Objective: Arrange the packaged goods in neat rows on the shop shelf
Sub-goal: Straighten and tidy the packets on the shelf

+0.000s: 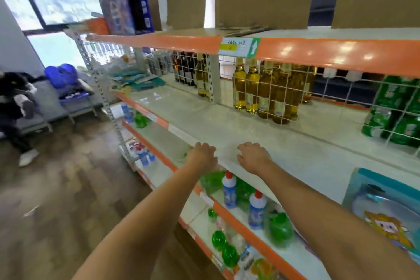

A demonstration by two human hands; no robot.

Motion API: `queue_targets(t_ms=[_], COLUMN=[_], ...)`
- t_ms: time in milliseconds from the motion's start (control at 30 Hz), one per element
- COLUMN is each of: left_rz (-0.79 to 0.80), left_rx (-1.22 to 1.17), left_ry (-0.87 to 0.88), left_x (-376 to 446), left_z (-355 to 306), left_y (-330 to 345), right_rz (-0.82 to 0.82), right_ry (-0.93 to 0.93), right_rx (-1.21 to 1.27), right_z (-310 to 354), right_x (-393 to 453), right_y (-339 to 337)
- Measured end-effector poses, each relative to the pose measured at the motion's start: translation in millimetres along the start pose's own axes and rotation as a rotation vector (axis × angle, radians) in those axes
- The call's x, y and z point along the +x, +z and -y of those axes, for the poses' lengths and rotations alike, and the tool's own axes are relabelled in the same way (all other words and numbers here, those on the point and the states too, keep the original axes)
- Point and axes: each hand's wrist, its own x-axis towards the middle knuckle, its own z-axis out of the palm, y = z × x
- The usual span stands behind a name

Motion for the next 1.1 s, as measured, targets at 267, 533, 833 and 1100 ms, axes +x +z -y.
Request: queue_targets(t_ms=[267, 533, 833, 1100], left_rz=[0.022, -0.003, 0.044, -0.028], left_rx=[-0.092, -0.080, -0.070, -0.151], left_ry=[-0.118, -0.194, -0.318, -0.456], left_x=[11.7, 47.6, 100.1, 132.0], left_z=[106.9, 168.1, 227.2, 283.7], left_y=[13.1, 23.7, 29.6, 21.5], right_rz=[0.009, -0.029, 0.016, -0.019], right_ry=[-0.072, -0.160, -0.274, -0.333], right_rx=[0.023, 0.007, 0.037, 0.095], right_z=[88.6, 139.4, 176.5, 225.9], right_x=[57.0, 126.1, 224.5, 301.4], right_y=[16.2, 23.4, 21.4, 18.2])
